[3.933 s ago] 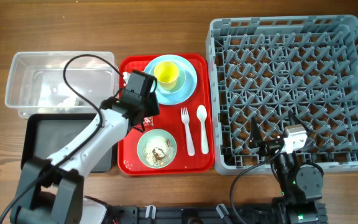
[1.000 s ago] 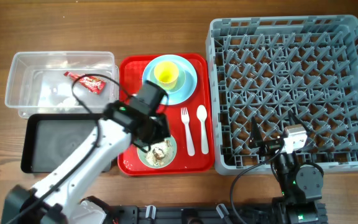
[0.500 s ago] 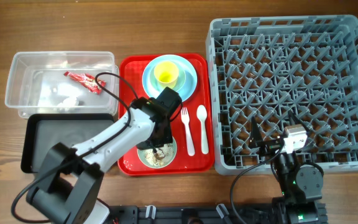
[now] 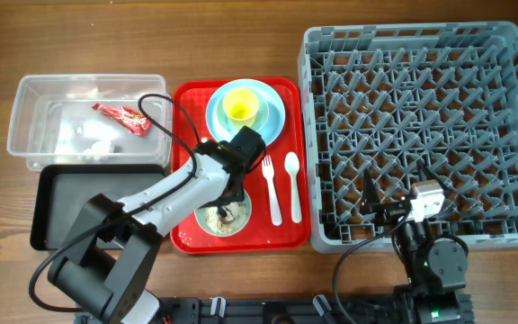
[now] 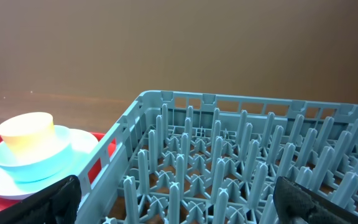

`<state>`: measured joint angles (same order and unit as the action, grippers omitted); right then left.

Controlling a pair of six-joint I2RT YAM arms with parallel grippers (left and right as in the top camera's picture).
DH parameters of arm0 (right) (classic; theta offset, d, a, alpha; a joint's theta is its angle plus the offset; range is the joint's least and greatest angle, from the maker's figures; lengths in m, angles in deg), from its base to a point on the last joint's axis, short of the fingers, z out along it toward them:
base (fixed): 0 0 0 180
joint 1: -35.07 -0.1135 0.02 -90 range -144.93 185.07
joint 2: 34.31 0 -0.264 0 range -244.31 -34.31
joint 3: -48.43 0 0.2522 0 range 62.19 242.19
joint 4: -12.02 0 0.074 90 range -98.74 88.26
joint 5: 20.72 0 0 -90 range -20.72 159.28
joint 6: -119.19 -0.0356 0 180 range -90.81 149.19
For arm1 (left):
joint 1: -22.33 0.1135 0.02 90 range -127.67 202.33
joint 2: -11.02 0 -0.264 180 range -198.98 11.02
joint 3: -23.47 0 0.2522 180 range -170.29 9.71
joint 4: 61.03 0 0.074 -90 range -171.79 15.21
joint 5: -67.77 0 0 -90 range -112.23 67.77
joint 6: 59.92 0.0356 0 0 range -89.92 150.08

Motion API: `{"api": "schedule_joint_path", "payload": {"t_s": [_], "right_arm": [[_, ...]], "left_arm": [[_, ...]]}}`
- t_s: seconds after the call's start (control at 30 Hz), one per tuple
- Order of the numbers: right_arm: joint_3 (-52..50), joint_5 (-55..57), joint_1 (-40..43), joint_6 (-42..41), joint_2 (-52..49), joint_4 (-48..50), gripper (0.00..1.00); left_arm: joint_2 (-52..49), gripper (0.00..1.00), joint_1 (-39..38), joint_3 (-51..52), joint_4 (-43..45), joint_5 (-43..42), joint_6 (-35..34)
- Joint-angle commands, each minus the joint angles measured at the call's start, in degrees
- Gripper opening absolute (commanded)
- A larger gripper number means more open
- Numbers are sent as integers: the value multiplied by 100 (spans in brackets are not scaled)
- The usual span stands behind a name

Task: Sort waste into correct bins and load items into the dishwasher rack
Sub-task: 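Grasp the rim of the green rice bowl with the left gripper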

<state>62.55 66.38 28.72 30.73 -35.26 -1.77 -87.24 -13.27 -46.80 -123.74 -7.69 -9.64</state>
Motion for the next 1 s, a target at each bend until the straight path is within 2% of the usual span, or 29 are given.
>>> {"api": "schedule_joint_path", "payload": {"t_s": [0.0,0.13,0.23,0.37,0.4,0.47,0.53,0.63,0.7,0.8,0.83,0.87,0.97], "right_arm": [[-7,33,-17,-39,31,17,100],[-7,33,-17,-39,31,17,100],[-7,33,-17,-42,31,17,100],[-7,35,-17,-39,31,17,100],[-7,33,-17,-39,31,17,100],[-7,33,-17,-39,31,17,100],[-7,35,-17,-39,31,17,100],[-7,35,-17,-44,31,17,100],[-7,35,-17,-42,31,17,100],[-7,33,-17,-39,31,17,100],[-7,33,-17,-39,31,17,100],[-7,35,-17,-39,31,17,100],[-7,33,-17,-39,31,17,100]], "left_arm": [[-35,4,-20,48,234,841,44],[-35,8,-17,48,424,1456,44],[-35,18,-13,48,535,1886,46],[-31,20,-15,44,678,1985,48],[-7,20,-15,22,623,1985,48],[70,28,-17,-85,356,1976,48],[214,32,-37,-317,-173,1912,46],[525,35,-92,-726,-916,1530,46],[739,37,-144,-861,-1137,970,48],[1027,44,-229,-866,-1202,33,48],[1058,52,-258,-866,-1200,-192,48],[1060,55,-293,-866,-1198,-374,48],[1025,54,-439,-826,-1167,-509,48]]}}
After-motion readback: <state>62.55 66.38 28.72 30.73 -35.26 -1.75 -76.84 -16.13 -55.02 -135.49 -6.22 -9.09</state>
